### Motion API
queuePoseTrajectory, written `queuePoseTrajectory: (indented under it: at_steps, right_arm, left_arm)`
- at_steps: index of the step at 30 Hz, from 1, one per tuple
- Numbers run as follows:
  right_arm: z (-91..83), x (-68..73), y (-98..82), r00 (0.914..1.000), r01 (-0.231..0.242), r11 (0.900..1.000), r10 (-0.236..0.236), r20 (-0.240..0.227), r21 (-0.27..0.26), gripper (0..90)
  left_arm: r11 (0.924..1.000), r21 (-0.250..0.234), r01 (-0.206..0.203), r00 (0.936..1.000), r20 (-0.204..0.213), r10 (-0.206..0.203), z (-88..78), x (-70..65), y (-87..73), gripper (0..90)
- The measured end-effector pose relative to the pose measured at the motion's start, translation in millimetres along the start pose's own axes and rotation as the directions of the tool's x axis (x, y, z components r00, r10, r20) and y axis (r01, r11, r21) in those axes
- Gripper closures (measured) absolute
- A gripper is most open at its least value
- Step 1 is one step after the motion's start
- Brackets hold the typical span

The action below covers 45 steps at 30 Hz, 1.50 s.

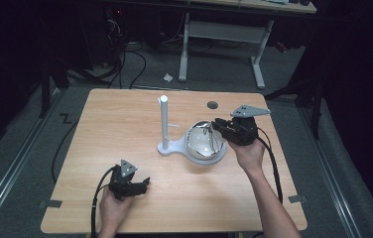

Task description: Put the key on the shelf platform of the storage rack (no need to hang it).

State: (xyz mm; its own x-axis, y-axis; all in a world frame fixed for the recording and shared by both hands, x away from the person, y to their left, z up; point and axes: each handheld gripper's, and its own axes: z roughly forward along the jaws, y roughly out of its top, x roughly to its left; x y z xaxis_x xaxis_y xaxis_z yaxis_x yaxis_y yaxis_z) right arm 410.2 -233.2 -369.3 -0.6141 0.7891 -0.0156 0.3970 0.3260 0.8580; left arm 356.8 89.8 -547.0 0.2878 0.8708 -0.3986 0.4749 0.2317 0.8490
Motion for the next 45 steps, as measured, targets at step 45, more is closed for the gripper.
queuePoseTrajectory:
  at_steps: [45]
  right_arm:
    - [71.8,14.1,-23.8,0.9982,-0.012,0.988,0.021,-0.056,0.152,77.0]
  left_arm:
    - [1.0,0.001,0.001,1.0,0.0,-0.001,-0.1,0.0,0.1,21.2]
